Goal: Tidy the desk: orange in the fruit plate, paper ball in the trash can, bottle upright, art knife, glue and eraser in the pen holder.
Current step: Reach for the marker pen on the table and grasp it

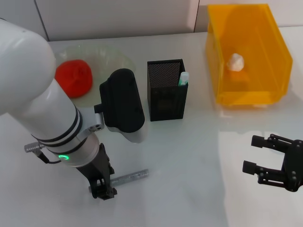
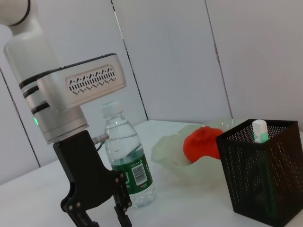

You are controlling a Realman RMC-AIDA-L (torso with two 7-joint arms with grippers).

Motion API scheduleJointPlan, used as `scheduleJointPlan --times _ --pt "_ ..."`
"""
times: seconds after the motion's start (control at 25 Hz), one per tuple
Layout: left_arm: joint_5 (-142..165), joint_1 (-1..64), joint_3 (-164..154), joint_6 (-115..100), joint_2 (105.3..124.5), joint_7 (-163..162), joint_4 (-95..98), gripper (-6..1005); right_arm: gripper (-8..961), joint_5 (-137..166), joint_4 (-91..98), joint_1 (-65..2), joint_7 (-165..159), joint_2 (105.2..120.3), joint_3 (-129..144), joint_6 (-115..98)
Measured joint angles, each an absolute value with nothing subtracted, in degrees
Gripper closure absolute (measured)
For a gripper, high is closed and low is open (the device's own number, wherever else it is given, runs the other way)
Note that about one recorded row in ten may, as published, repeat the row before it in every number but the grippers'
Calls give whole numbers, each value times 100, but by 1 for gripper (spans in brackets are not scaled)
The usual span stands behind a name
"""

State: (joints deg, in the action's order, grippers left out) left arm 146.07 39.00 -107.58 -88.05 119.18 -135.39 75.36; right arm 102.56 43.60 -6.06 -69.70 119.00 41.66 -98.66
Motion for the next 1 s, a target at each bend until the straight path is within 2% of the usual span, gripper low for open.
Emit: scheduleJointPlan --times 0.76,1.0 --pt "14599 3972 -10819 -8691 11918 -13495 7279 555 167 10315 4315 -606 -6969 11900 4144 -9881" --pt "14611 3973 -10819 -8644 11918 -13486 7269 590 168 10321 4315 -606 -6969 11900 4148 -9874"
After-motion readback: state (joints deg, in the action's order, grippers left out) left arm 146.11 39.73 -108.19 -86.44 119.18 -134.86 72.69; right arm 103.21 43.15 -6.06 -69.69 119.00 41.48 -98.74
